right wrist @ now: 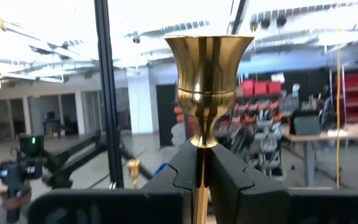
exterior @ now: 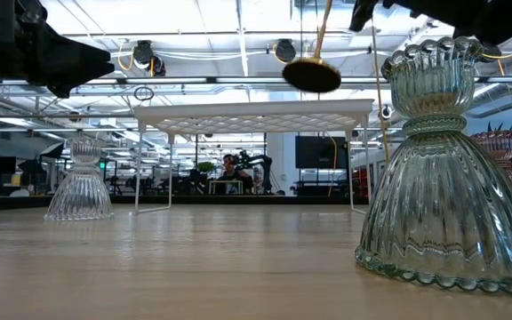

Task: Pick & Place candle stick holders
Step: Put the top gold candle holder on the shelf, then put the left gold candle holder on the shelf

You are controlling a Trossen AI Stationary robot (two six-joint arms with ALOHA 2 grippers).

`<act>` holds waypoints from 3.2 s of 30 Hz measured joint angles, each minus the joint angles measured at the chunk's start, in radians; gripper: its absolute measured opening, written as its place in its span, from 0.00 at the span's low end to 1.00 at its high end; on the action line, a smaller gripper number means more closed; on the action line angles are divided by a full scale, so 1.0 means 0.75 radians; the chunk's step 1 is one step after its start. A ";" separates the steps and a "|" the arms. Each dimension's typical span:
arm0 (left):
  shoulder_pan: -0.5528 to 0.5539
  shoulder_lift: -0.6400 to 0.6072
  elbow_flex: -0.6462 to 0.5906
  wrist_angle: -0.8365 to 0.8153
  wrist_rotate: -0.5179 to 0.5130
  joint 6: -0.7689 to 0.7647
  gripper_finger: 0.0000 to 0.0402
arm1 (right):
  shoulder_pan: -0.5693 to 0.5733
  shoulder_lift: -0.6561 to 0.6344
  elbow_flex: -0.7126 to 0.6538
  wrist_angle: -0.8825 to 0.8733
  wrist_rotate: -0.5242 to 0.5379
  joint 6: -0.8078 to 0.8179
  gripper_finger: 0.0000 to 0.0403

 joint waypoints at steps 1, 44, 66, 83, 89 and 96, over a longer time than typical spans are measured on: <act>0.000 0.000 0.000 0.000 -0.001 0.000 0.44 | -0.030 -0.039 0.000 -0.019 -0.028 0.007 0.04; 0.000 0.000 0.000 0.012 -0.010 -0.001 0.44 | -0.808 -0.250 0.002 -0.461 -0.433 -0.069 0.17; 0.000 0.000 0.000 -0.064 0.104 -0.009 0.44 | -0.807 -0.255 0.002 -0.581 -0.509 -0.157 0.54; -0.048 0.000 0.000 -0.236 0.805 -0.200 0.44 | -0.727 -0.457 0.001 -1.063 -0.577 -0.151 0.52; -0.111 0.000 0.000 -0.236 0.865 -0.217 0.44 | -0.577 -0.460 0.001 -1.121 -0.576 -0.152 0.52; -0.158 0.000 0.000 -0.236 0.860 -0.208 0.44 | -0.354 -0.460 -0.025 -1.253 -0.660 -0.211 0.52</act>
